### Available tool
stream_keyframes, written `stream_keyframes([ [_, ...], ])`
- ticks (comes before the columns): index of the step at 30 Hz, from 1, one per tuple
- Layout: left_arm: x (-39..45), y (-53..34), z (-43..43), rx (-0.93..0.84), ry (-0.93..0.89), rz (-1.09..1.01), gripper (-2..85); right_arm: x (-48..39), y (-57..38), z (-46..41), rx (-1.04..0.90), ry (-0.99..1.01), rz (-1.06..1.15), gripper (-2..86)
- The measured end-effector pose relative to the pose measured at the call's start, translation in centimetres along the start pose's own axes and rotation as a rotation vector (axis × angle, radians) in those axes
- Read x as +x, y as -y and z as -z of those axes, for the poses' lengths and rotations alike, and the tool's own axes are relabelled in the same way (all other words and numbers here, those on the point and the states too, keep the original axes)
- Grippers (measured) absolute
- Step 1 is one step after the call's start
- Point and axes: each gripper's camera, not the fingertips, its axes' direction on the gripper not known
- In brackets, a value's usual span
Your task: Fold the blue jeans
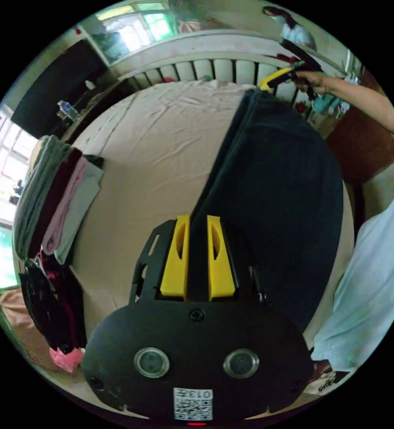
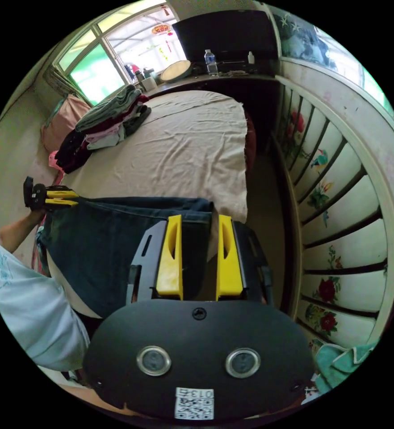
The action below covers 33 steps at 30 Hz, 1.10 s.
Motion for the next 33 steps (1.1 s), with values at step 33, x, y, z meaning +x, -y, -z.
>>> stream_keyframes([
  [33,-4.9,22.1,3.6,0.173,-0.125,0.253,5.8,15.6,-29.9,-2.3,0.338,0.355,-0.585,15.7],
])
